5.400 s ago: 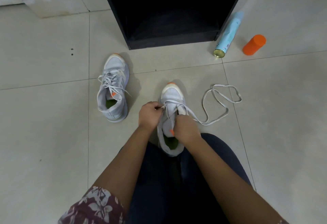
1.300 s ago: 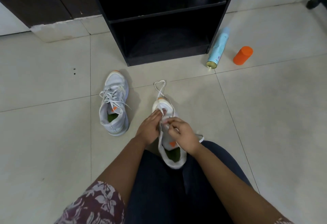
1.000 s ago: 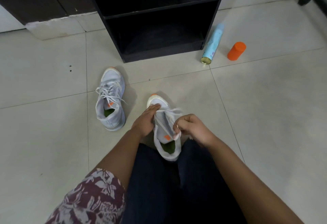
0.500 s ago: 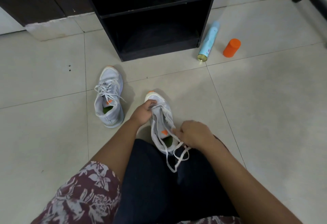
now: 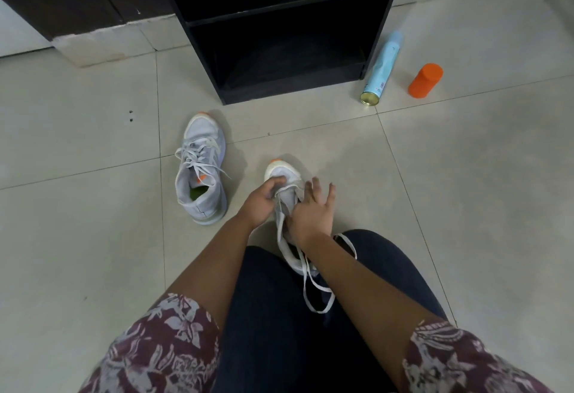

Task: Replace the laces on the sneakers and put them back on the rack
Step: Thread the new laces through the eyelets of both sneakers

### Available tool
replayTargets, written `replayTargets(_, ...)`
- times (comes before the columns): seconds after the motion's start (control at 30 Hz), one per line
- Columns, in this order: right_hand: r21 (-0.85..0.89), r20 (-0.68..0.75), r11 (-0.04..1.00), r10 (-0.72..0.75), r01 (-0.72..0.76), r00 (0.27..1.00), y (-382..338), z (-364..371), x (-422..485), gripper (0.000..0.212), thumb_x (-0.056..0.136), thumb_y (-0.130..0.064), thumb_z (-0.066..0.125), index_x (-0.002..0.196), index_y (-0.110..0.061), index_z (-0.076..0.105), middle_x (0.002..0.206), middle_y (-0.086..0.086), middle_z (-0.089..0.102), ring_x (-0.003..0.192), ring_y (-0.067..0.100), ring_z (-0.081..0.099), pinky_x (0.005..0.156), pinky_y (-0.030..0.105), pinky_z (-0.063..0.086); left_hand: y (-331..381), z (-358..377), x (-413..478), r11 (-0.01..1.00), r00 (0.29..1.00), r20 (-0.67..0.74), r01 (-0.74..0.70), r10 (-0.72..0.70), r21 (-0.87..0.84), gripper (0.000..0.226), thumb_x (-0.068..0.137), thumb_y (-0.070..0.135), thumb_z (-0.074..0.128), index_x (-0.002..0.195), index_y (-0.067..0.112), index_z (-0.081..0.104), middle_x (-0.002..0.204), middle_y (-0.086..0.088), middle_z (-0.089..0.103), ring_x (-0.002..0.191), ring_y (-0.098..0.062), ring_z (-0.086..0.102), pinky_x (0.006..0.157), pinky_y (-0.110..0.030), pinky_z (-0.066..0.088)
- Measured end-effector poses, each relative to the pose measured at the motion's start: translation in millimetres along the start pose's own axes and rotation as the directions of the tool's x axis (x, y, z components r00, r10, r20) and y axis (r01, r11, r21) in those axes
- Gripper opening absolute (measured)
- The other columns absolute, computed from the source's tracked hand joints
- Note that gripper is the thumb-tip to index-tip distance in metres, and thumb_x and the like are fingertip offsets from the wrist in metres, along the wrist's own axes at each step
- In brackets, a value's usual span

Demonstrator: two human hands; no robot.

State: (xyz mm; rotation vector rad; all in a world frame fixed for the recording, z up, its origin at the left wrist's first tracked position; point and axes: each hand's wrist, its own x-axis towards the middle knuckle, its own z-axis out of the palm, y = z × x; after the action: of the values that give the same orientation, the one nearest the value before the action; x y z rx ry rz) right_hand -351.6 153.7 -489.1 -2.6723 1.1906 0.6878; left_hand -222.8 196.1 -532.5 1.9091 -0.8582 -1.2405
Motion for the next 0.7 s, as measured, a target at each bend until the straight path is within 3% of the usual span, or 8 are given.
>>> replayTargets(0.17,0.193,-0.132,0.981,-0.004,0.029,0.991,5.4,-4.9,-2.9,0.045,0.096,-0.047,0.036,0.125,-0.020,0.060,0.153,0.001,0.030,0.148,0.025,0.001,0.114,0.058,-0.010,-10.5,0.7,-1.5,0.998,0.998,0.021,-0.063,0.062,0.020,0.055,0.088,-0.014,0.046,0.132,0.019,0.046,0.138,0.000,0.044,0.128,-0.016,0.043,0.111,-0.022,0.030)
replayTargets(0.23,0.250,-0.169,0.967,-0.013,0.055,0.986,8.6,-6.8,-7.1,0.041,0.097,-0.043,0.039,0.119,-0.019,0.064,0.153,0.000,0.030,0.148,0.024,0.001,0.115,0.056,-0.012,-18.4,2.0,0.9,0.994,0.995,0.029,-0.092,0.091,0.056,0.056,0.088,-0.004,0.051,0.133,0.027,0.045,0.145,0.001,0.041,0.134,-0.017,0.040,0.117,-0.035,0.026)
replayTargets(0.3,0.268,-0.160,0.961,-0.018,0.062,0.987,10.6,-5.7,-12.0,0.038,0.097,-0.040,0.041,0.111,-0.017,0.068,0.154,-0.002,0.025,0.148,0.024,-0.002,0.113,0.055,-0.014,-22.6,4.2,4.1,0.993,0.996,0.030,-0.089,0.086,0.083,0.060,0.089,-0.007,0.049,0.140,0.024,0.042,0.152,-0.003,0.034,0.141,-0.018,0.031,0.119,-0.039,0.021)
replayTargets(0.43,0.223,-0.184,0.972,-0.035,0.076,0.982,7.3,12.9,-17.0,0.030,0.093,-0.034,0.051,0.109,-0.017,0.071,0.152,-0.004,0.030,0.148,0.025,0.004,0.111,0.053,-0.015,-11.0,9.4,1.2,0.994,0.999,0.016,-0.051,0.050,0.099,0.059,0.092,-0.010,0.042,0.146,0.015,0.035,0.156,-0.001,0.025,0.146,-0.015,0.018,0.120,-0.033,0.013)
replayTargets(0.57,0.222,-0.117,0.974,-0.016,0.042,0.993,5.5,17.2,-16.3,0.047,0.095,-0.048,0.040,0.124,-0.018,0.061,0.152,-0.004,0.029,0.147,0.023,0.006,0.112,0.053,-0.012,-6.0,5.9,0.2,0.998,1.000,0.013,-0.019,0.019,0.062,0.057,0.092,-0.007,0.043,0.143,0.019,0.040,0.153,0.001,0.033,0.142,-0.015,0.029,0.117,-0.027,0.020)
replayTargets(0.63,0.225,-0.120,0.974,0.019,0.008,0.993,8.3,12.8,-18.7,0.059,0.096,-0.057,0.028,0.134,-0.019,0.054,0.151,-0.001,0.032,0.146,0.023,0.007,0.113,0.053,-0.009,-0.6,6.4,-7.6,0.997,0.996,-0.083,-0.028,0.034,0.070,0.053,0.089,-0.008,0.042,0.136,0.015,0.048,0.146,0.001,0.044,0.134,-0.013,0.039,0.108,-0.017,0.027)
replayTargets(0.7,0.236,-0.111,0.971,0.064,-0.036,0.992,9.3,7.9,-18.7,0.064,0.098,-0.058,0.019,0.131,-0.018,0.056,0.151,0.001,0.034,0.146,0.022,0.008,0.114,0.053,-0.007,2.7,11.6,-20.6,0.996,0.958,-0.284,-0.020,0.045,0.091,0.045,0.086,-0.007,0.043,0.123,0.014,0.056,0.133,0.001,0.055,0.120,-0.011,0.050,0.096,-0.015,0.033)
